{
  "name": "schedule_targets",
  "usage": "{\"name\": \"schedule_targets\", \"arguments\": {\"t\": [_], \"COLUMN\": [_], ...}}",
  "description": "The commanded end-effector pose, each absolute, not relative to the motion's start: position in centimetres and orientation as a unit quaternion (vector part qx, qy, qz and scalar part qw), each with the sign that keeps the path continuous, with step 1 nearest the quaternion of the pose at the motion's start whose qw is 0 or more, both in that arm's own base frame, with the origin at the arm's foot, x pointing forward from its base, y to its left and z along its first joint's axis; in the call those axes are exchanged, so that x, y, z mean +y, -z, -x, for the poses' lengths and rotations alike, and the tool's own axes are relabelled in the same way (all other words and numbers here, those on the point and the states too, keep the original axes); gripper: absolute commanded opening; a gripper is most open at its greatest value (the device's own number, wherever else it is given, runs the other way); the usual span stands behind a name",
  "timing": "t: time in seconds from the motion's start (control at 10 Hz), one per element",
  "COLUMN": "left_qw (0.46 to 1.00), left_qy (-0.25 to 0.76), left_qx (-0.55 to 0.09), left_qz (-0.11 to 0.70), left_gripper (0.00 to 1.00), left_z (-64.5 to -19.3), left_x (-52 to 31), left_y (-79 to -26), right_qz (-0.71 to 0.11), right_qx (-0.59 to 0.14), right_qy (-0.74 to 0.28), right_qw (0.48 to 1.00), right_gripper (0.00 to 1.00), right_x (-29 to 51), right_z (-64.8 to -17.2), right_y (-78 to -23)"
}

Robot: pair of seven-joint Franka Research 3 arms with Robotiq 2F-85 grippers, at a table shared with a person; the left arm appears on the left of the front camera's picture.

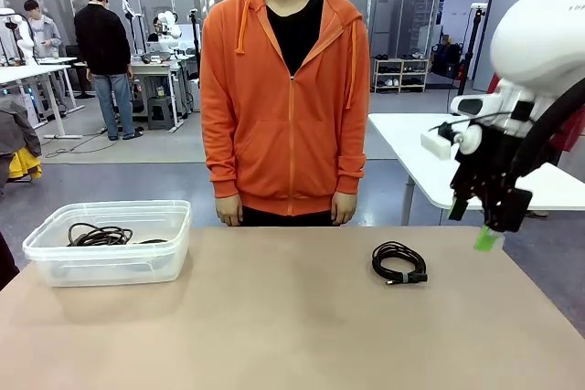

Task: Organize and store the cables.
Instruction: Place the USB Extension Cable into the Organizing box.

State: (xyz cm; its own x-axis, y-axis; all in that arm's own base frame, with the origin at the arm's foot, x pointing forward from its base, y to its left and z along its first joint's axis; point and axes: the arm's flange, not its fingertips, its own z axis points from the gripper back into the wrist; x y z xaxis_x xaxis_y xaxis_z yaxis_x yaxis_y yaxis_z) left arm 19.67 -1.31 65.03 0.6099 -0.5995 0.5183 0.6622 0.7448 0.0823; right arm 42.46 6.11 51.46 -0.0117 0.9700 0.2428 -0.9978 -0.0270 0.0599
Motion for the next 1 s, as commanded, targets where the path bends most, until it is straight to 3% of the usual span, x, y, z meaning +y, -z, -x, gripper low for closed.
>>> {"name": "schedule_targets", "arguments": {"t": [0.0, 0.4, 0.9], "left_qw": [0.894, 0.894, 0.894], "left_qy": [0.355, 0.355, 0.355], "left_qx": [-0.268, -0.268, -0.268], "left_qz": [0.050, 0.050, 0.050], "left_gripper": [1.00, 1.00, 1.00], "left_z": [-19.1, -19.1, -19.1], "left_x": [-1.4, -1.4, -1.4], "left_y": [-65.3, -65.3, -65.3], "right_qz": [-0.137, -0.142, -0.143], "right_qx": [-0.084, -0.085, -0.075], "right_qy": [-0.720, -0.742, -0.734], "right_qw": [0.675, 0.650, 0.660], "right_gripper": [1.00, 1.00, 1.00], "right_x": [6.1, 7.5, 7.8], "right_z": [-45.3, -49.3, -48.9], "right_y": [-48.0, -41.5, -40.7]}}
